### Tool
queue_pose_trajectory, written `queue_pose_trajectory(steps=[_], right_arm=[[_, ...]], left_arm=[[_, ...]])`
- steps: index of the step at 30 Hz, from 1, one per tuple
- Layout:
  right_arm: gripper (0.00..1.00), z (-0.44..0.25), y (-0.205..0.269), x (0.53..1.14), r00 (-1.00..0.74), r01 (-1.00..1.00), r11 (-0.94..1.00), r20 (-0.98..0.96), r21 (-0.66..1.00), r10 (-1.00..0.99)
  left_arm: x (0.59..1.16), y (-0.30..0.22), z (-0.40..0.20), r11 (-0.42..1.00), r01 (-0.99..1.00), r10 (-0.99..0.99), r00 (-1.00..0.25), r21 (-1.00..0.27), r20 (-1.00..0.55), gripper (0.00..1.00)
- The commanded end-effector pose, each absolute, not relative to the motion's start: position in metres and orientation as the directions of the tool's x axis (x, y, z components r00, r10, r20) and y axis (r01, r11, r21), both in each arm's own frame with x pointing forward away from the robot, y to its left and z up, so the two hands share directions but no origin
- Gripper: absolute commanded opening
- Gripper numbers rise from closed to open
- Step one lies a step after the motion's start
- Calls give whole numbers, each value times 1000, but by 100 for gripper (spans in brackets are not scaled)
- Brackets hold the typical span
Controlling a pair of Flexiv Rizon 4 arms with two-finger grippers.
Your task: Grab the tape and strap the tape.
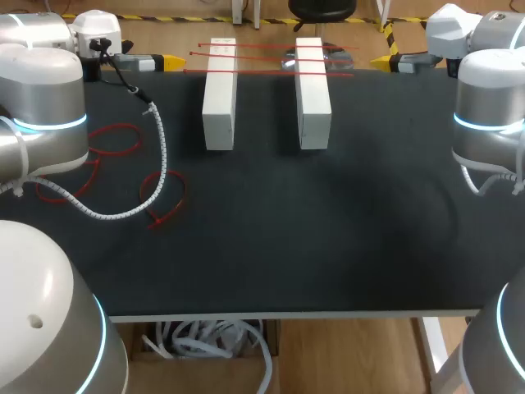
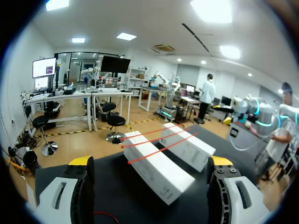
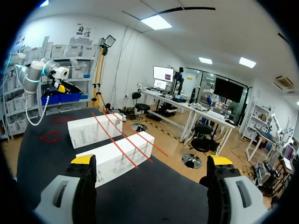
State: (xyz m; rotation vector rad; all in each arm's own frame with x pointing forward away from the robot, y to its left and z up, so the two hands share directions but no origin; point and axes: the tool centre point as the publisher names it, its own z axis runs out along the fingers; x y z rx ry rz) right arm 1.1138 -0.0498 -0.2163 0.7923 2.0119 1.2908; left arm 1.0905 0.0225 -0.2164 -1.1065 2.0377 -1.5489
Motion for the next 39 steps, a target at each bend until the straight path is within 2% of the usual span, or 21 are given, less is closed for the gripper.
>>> queue_pose_trajectory(steps=[1,15,23,26,28,33,34,35,36,38,39], right_arm=[[100,-216,-50,1114,-633,156,344,-174,926,755],[100,-216,-50,1114,-633,156,344,-174,926,755],[100,-216,-50,1114,-633,156,344,-174,926,755],[100,-216,-50,1114,-633,156,344,-174,926,755],[100,-216,-50,1114,-633,156,344,-174,926,755],[100,-216,-50,1114,-633,156,344,-174,926,755],[100,-216,-50,1114,-633,156,344,-174,926,755],[100,-216,-50,1114,-633,156,344,-174,926,755],[100,-216,-50,1114,-633,156,344,-174,926,755],[100,-216,-50,1114,-633,156,344,-174,926,755],[100,-216,-50,1114,-633,156,344,-174,926,755]], left_arm=[[1090,22,-218,94,-365,-755,-632,-926,173,100],[1090,22,-218,94,-365,-755,-632,-926,173,100],[1089,15,-230,215,-268,-590,-802,-939,94,100],[1091,12,-233,222,-253,-502,-858,-942,112,100],[1094,11,-233,211,-253,-454,-881,-944,135,100],[1100,3,-238,249,-187,-404,-912,-950,73,100],[1102,1,-239,250,-186,-402,-913,-950,73,90],[1103,0,-240,249,-186,-401,-913,-951,74,84],[1104,-2,-240,246,-182,-399,-914,-952,72,85],[1105,-4,-241,240,-170,-388,-919,-956,67,45],[1106,-6,-241,228,-169,-381,-922,-959,71,45]])
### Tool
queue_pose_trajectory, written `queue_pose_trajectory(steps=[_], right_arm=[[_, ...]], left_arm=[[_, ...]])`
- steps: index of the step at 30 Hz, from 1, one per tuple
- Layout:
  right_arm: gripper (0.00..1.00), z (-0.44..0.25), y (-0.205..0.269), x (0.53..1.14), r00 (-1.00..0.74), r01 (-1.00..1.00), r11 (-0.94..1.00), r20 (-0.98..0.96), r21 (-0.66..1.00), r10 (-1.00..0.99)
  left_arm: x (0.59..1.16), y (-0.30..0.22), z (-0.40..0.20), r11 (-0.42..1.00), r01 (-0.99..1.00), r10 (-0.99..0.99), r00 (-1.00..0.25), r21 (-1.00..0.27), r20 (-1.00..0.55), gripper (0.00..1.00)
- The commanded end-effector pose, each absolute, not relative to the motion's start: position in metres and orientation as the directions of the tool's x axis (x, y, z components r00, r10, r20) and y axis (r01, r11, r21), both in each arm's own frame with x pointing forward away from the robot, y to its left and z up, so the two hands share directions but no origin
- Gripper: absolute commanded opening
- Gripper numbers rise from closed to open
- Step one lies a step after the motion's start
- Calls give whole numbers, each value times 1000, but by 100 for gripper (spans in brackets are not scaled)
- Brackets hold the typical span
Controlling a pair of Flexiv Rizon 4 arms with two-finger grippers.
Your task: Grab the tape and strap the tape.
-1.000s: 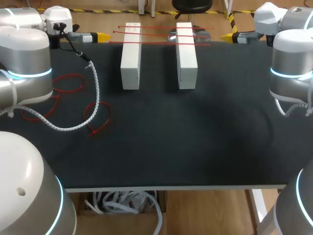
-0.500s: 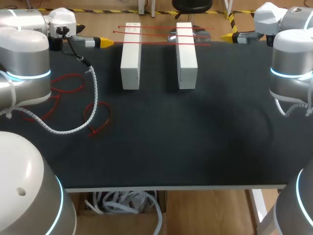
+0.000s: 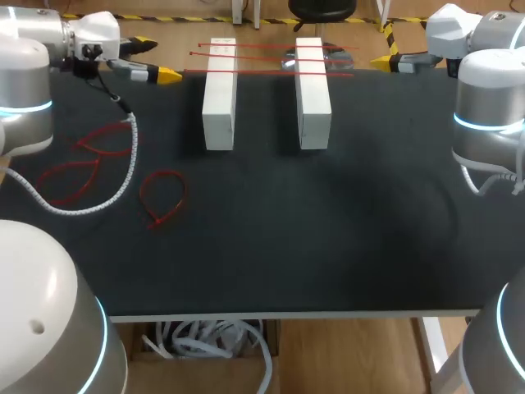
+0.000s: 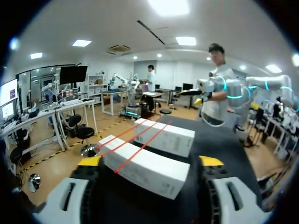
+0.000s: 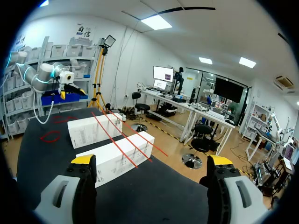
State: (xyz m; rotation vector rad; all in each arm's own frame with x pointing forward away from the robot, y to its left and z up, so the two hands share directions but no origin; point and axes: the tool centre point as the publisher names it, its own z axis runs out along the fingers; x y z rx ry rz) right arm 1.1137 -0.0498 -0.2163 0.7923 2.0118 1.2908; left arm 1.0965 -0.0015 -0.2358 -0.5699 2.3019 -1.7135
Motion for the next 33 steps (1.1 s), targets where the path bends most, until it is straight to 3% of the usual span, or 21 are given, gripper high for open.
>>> queue_pose_trajectory(steps=[1,6,9,17,19,21,25,33], right_arm=[[100,-216,-50,1114,-633,156,344,-174,926,755],[100,-216,-50,1114,-633,156,344,-174,926,755],[100,-216,-50,1114,-633,156,344,-174,926,755],[100,-216,-50,1114,-633,156,344,-174,926,755],[100,-216,-50,1114,-633,156,344,-174,926,755],[100,-216,-50,1114,-633,156,344,-174,926,755],[100,-216,-50,1114,-633,156,344,-174,926,755],[100,-216,-50,1114,-633,156,344,-174,926,755]], left_arm=[[1106,-7,-241,226,-163,-375,-924,-960,69,44],[1107,-13,-241,220,-125,-322,-946,-967,49,38],[1109,-16,-242,222,-107,-300,-953,-969,37,45],[1117,-23,-246,214,-79,-250,-968,-974,23,37],[1120,-24,-246,211,-70,-240,-971,-975,18,39],[1123,-24,-248,206,-70,-230,-973,-976,21,25],[1127,-25,-250,198,-60,-203,-979,-978,19,38],[1140,-24,-257,196,-45,-172,-985,-980,11,40]])
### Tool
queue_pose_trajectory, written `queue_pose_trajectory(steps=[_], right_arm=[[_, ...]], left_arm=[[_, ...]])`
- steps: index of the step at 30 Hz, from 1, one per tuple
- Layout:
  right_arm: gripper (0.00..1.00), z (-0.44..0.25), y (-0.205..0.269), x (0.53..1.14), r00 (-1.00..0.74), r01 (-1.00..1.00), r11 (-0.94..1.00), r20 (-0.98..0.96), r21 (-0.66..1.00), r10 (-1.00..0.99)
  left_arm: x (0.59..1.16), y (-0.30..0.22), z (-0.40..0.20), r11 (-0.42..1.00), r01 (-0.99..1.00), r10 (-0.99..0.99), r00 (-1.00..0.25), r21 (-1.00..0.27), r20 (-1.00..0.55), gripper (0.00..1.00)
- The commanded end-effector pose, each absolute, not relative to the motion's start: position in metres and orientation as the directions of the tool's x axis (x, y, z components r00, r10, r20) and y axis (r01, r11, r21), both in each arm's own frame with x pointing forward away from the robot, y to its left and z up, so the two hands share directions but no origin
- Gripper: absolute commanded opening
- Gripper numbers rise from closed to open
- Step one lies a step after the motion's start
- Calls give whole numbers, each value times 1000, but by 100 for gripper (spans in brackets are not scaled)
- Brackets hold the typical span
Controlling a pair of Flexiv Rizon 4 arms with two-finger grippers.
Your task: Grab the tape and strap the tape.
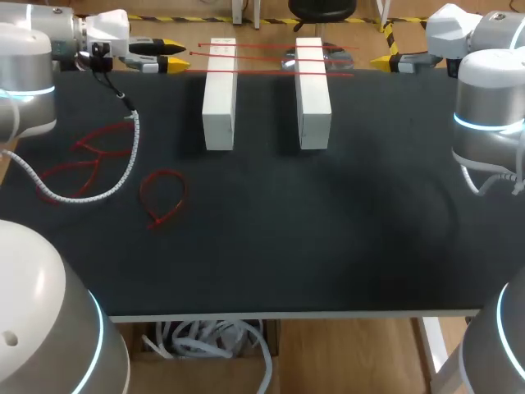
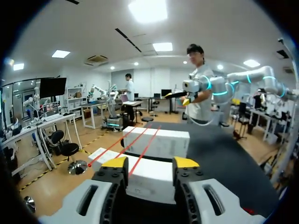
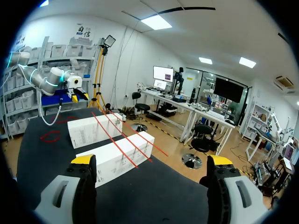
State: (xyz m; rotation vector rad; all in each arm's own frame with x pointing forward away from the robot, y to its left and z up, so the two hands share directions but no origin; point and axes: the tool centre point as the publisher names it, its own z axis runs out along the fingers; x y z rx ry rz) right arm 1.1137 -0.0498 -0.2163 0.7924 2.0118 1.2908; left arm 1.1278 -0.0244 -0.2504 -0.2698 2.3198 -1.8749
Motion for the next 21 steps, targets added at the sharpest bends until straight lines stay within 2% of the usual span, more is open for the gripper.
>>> queue_pose_trajectory(steps=[1,8,11,13,16,18,21], right_arm=[[100,-216,-50,1114,-633,156,344,-174,926,755],[100,-216,-50,1114,-633,156,344,-174,926,755],[100,-216,-50,1114,-633,156,344,-174,926,755],[100,-216,-50,1114,-633,156,344,-174,926,755],[100,-216,-50,1114,-633,156,344,-174,926,755],[100,-216,-50,1114,-633,156,344,-174,926,755],[100,-216,-50,1114,-633,156,344,-174,926,755]], left_arm=[[1141,-24,-258,194,-44,-165,-986,-980,12,38],[1152,-26,-264,190,-26,-148,-989,-982,-3,32],[1156,-26,-267,184,-30,-147,-989,-982,2,36],[1159,-26,-270,179,-32,-141,-990,-983,7,33],[1162,-27,-274,178,-24,-129,-992,-984,1,35],[1165,-27,-277,178,-21,-121,-993,-984,-1,27],[1170,-27,-281,174,-19,-115,-993,-985,-1,33]])
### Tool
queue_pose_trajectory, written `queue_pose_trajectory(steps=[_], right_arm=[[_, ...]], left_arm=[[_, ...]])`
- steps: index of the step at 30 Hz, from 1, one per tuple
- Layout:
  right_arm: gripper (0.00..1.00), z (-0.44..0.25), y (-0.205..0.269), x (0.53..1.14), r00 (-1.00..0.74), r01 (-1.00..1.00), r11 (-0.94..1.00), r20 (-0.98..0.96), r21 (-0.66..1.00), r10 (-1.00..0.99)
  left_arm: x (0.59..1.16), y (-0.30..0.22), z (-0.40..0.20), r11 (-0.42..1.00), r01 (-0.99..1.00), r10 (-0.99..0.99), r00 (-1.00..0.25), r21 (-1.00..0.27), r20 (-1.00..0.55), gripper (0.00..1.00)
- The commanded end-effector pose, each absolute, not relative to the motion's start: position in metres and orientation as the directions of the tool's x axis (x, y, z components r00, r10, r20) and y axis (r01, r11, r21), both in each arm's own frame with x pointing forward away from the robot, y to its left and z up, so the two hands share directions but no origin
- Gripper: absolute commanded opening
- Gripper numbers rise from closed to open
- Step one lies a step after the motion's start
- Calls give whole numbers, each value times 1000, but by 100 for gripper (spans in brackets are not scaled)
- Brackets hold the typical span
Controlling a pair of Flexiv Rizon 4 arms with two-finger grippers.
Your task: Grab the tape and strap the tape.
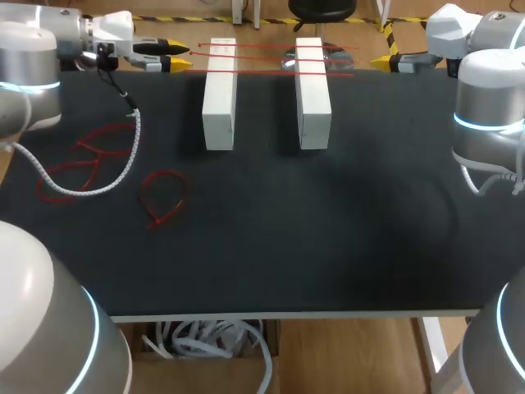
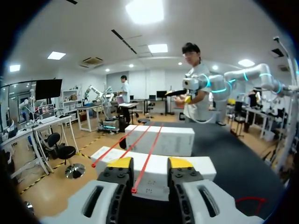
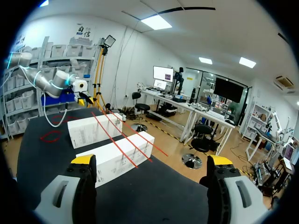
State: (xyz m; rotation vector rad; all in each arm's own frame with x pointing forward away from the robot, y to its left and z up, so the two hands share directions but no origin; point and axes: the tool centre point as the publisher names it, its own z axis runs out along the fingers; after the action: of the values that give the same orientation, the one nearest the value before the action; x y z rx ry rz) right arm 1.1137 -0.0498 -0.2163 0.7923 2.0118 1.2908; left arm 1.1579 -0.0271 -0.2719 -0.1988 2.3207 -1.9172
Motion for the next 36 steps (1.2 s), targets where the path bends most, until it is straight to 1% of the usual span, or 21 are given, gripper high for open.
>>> queue_pose_trajectory(steps=[1,4,9,12,15,19,36], right_arm=[[100,-216,-50,1114,-633,156,344,-174,926,755],[100,-216,-50,1114,-633,156,344,-174,926,755],[100,-216,-50,1114,-633,156,344,-174,926,755],[100,-216,-50,1114,-633,156,344,-174,926,755],[100,-216,-50,1114,-633,156,344,-174,926,755],[100,-216,-50,1114,-633,156,344,-174,926,755],[100,-216,-50,1114,-633,156,344,-174,926,755]], left_arm=[[1171,-27,-282,174,-17,-113,-994,-985,-3,33],[1175,-26,-287,174,-9,-102,-995,-985,-9,36],[1181,-25,-295,178,-4,-91,-996,-984,-13,29],[1184,-24,-299,175,-5,-86,-996,-985,-11,32],[1185,-23,-301,171,-5,-77,-997,-985,-8,30],[1187,-22,-306,175,-6,-76,-997,-985,-7,33],[1191,-12,-325,178,-9,-123,-992,-984,-13,28]])
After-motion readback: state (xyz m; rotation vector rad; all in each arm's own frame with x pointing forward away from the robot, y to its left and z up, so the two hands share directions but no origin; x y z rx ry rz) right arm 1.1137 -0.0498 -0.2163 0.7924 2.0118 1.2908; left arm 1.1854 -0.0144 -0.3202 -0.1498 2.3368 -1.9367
